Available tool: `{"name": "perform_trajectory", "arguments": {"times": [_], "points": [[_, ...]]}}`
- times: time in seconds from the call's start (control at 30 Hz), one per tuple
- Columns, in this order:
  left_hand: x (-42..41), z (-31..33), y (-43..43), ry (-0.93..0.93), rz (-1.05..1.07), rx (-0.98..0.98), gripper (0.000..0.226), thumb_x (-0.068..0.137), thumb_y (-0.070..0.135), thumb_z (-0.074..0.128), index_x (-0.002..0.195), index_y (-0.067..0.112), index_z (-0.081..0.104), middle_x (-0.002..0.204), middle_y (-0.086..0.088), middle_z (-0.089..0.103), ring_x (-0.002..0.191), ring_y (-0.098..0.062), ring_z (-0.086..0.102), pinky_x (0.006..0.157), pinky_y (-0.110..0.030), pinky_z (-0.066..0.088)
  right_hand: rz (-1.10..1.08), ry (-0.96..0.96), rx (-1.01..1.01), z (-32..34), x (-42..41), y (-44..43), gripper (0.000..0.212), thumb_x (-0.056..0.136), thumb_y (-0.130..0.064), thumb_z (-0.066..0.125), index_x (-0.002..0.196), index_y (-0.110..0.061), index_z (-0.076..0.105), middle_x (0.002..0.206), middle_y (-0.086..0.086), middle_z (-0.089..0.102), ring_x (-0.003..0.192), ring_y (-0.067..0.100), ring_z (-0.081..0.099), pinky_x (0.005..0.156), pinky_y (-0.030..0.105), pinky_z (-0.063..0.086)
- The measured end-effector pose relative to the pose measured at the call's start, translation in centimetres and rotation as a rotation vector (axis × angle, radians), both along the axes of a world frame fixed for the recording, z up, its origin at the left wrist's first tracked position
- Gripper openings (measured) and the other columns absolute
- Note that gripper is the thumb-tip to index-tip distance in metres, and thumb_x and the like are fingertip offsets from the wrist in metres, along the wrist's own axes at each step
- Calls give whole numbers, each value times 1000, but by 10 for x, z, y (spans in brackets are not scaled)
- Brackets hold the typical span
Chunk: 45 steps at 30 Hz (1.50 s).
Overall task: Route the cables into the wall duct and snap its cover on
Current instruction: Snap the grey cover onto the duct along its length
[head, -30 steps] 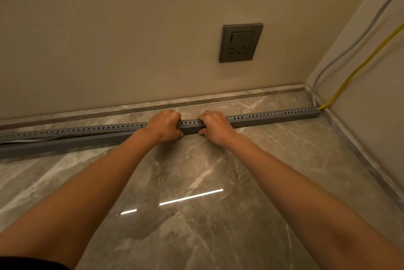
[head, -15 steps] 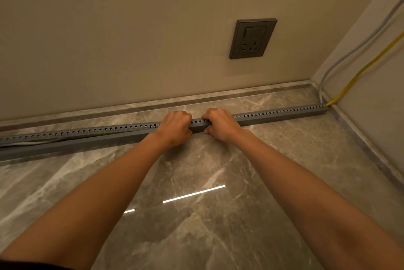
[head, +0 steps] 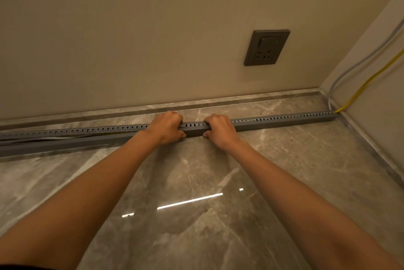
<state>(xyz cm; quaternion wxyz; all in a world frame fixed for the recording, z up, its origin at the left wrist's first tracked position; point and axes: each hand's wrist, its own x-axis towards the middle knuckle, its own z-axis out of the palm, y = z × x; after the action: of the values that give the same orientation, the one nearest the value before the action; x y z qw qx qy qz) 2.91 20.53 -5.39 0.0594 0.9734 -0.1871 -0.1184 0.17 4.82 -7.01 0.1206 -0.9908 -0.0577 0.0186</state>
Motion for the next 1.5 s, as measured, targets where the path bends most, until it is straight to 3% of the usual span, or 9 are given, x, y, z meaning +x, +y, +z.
{"name": "perform_trajectory", "arguments": {"times": [0.3, 0.6, 0.83, 1.03, 1.5], "points": [[-5, -4, 18, -57, -83, 37, 34, 90, 17, 57, 119, 0, 50, 125, -19, 55, 114, -33, 54, 92, -39, 45, 32, 75, -8, 0, 4, 42, 35, 85, -12, 61, 119, -3, 56, 121, 16, 58, 113, 32, 52, 97, 40, 40], [-7, -10, 22, -147, -171, 43, 33, 90, 16, 55, 118, -1, 50, 123, -19, 57, 111, -33, 56, 89, -39, 46, 9, 100, -51, 2, 4, 47, 23, 83, -13, 63, 105, -5, 63, 112, 15, 62, 106, 31, 54, 87, 37, 42], [-5, -5, 24, -60, -52, -31, 30, 89, 15, 57, 115, 1, 51, 121, -17, 56, 110, -33, 54, 85, -39, 46, 0, 109, -31, 6, 8, 48, 25, 81, -12, 65, 105, -4, 64, 110, 15, 62, 102, 31, 56, 85, 36, 44], [-10, -6, 50, 3, 50, 2, 34, 89, 22, 59, 117, 4, 51, 123, -16, 54, 111, -31, 53, 91, -38, 44, 45, 107, -28, 5, 8, 55, 30, 83, -19, 66, 109, -4, 61, 113, 15, 60, 104, 30, 57, 90, 38, 46], [-13, -1, 104, -34, 10, 34, 37, 89, 29, 58, 118, 7, 53, 121, -13, 55, 109, -28, 54, 88, -37, 45, 131, 105, 46, -3, 9, 116, 36, 84, -25, 64, 113, -6, 56, 120, 14, 57, 110, 30, 53, 95, 41, 41]]}}
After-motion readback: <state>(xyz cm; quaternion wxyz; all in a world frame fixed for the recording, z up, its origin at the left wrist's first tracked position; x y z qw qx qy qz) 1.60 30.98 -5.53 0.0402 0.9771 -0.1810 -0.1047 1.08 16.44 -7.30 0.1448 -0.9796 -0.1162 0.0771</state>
